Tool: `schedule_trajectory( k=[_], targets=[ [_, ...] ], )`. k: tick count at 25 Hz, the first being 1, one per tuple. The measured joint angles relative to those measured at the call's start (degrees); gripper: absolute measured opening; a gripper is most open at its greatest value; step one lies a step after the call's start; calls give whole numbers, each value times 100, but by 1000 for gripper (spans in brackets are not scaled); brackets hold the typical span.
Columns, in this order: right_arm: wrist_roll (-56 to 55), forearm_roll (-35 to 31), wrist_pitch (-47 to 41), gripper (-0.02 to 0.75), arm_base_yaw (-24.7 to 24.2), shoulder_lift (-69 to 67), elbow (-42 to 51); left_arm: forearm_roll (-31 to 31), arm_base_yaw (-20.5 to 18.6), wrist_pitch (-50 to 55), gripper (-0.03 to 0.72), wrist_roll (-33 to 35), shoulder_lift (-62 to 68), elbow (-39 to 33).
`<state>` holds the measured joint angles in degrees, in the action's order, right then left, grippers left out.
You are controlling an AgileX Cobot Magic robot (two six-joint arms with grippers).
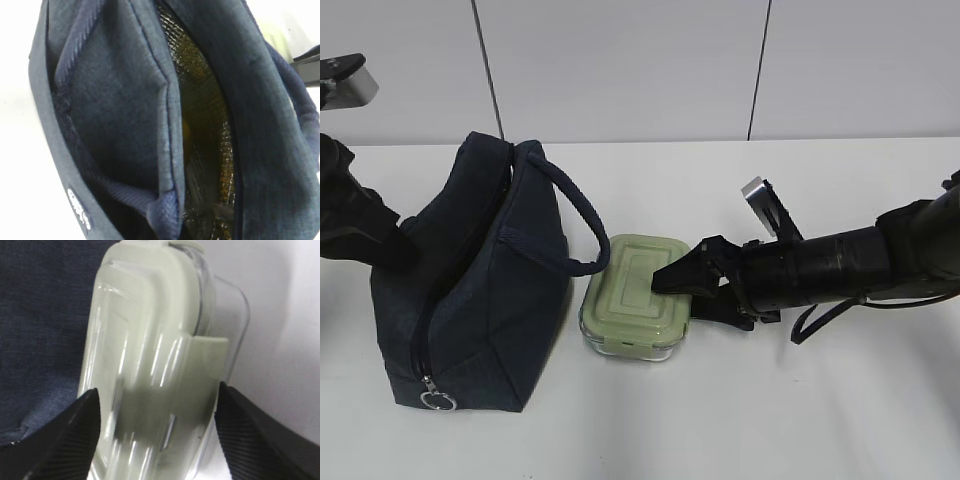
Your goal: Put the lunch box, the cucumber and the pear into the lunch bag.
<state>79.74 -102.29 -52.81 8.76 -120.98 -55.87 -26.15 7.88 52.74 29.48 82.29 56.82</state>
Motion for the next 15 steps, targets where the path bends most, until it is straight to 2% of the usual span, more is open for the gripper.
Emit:
schedule_trajectory(
  k=[15],
  targets=[
    [-156, 0, 162, 550, 19, 0, 0, 0, 0, 0, 1, -5, 0, 0]
  ],
)
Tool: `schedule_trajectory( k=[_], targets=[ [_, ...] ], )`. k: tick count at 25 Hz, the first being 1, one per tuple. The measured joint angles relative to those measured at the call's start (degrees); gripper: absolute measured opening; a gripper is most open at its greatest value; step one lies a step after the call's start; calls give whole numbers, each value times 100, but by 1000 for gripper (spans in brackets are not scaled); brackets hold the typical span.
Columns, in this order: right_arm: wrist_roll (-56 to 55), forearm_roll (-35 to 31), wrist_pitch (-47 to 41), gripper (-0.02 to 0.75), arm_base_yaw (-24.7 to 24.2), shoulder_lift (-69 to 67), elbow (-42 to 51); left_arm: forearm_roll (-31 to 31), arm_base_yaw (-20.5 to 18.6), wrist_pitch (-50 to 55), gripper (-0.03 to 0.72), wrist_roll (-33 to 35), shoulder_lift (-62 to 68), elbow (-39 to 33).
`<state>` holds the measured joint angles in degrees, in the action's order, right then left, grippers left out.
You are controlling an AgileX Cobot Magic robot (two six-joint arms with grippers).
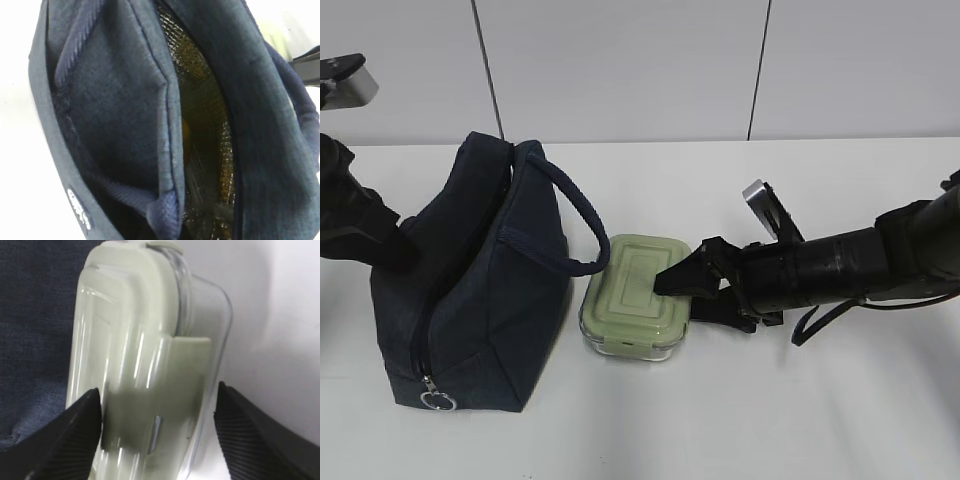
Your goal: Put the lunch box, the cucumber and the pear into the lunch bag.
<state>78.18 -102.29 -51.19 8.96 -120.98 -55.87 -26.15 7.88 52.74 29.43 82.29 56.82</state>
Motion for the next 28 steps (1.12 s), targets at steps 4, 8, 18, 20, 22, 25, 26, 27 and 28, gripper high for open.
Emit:
schedule_trajectory(
  k=[4, 8, 18, 20, 22, 25, 26, 27, 28],
  targets=[
    [-11, -21, 32, 517, 117, 0, 0, 0, 0, 0, 1, 0, 0, 0],
    [-92, -88, 46, 349, 188, 0, -41, 0, 0, 0, 1, 0, 0, 0],
    [-311, -15, 35, 317, 159, 42, -41, 12, 0, -5, 1, 0, 0, 0],
    [-392, 236, 133, 306, 69, 167, -41, 12, 0, -5, 1, 0, 0, 0],
    [-447, 461, 279, 307, -34, 321, -41, 12, 0, 0, 1, 0, 0, 0],
    [-549, 730, 451, 306, -171, 771, -18, 12, 0, 0, 1, 0, 0, 0],
    [-588, 769, 462, 306, -181, 912, -18, 12, 0, 0, 1, 0, 0, 0],
    [-645, 799, 462, 306, -184, 1084, -18, 12, 0, 0, 1, 0, 0, 0],
    [-689, 820, 433, 306, -184, 1257, -11, 12, 0, 0, 1, 0, 0, 0]
  ],
)
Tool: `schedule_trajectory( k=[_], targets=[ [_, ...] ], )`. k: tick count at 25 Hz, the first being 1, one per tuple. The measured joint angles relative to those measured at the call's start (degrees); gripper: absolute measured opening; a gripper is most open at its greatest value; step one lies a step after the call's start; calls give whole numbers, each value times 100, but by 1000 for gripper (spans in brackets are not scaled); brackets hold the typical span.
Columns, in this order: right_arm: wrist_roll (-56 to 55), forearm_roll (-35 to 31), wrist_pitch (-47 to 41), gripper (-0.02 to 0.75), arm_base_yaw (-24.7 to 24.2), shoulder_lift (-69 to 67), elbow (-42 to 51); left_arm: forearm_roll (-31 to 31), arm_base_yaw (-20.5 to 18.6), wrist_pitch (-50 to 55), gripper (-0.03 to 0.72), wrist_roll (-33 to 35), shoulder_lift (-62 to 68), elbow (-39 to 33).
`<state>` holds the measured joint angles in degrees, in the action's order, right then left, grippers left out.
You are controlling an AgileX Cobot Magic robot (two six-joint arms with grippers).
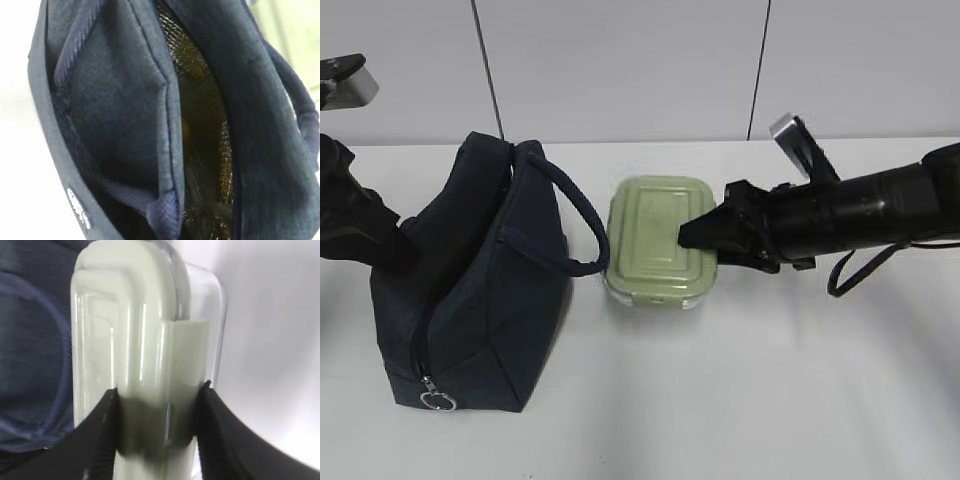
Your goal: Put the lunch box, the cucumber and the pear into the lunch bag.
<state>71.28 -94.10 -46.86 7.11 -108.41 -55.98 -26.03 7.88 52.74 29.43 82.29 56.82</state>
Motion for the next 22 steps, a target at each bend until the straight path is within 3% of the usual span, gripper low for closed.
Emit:
schedule_trajectory(
  k=[8, 15, 19, 22],
  targets=[
    [-534, 313, -55, 306, 0, 1015, -160, 19, 0, 5, 1, 0, 0, 0],
    [-1441, 1419, 116, 306, 0, 1599, -613, 19, 0, 5, 1, 0, 0, 0],
    [-2064, 2346, 91, 306, -291, 1780, -632, 24, 0, 17, 1, 0, 0, 0],
    [-2086, 2439, 32, 306, -505, 1780, -632, 24, 0, 34, 1, -6, 0, 0]
  ],
)
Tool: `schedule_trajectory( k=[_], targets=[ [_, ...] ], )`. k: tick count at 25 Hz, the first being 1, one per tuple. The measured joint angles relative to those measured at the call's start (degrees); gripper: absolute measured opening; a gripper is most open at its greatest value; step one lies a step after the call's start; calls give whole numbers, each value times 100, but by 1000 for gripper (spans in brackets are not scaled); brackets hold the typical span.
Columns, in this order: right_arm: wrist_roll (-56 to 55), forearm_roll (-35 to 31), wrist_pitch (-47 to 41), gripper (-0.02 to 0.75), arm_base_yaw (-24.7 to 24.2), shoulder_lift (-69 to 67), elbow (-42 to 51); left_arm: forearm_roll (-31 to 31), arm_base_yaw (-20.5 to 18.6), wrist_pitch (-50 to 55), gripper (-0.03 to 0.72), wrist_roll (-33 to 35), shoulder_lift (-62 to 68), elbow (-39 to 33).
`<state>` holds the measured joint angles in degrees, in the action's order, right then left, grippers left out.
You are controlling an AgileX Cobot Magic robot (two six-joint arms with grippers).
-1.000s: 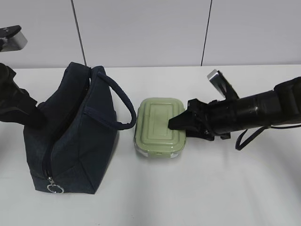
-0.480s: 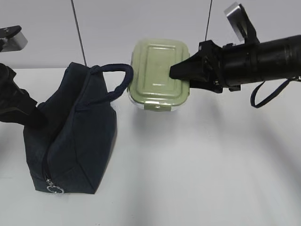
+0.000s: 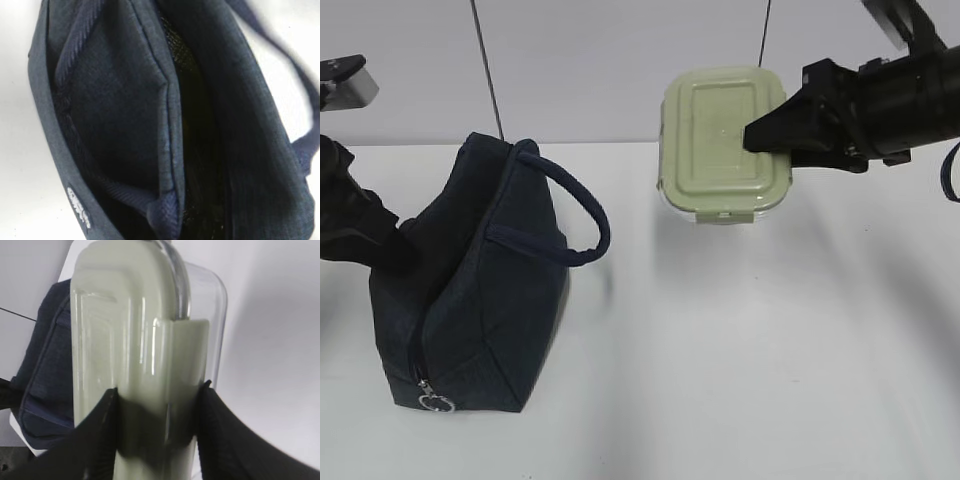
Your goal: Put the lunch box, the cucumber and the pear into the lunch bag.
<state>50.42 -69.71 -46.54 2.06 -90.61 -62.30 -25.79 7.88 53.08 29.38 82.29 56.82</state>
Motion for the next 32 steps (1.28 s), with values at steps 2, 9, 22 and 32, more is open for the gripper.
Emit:
schedule_trajectory(
  k=[2, 9, 22, 32],
  targets=[
    [188, -343, -86, 306, 121, 0, 0, -5, 0, 7, 1, -6, 0, 0],
    [356, -983, 27, 306, 1338, -93, -384, -23, 0, 25, 1, -9, 0, 7],
    [291, -1659, 1095, 306, 2504, -1306, -1623, -29, 0, 45, 1, -9, 0, 29],
    [-79, -886, 1473, 305, 2895, -1645, -1946, -10, 0, 40, 1, -12, 0, 41]
  ],
)
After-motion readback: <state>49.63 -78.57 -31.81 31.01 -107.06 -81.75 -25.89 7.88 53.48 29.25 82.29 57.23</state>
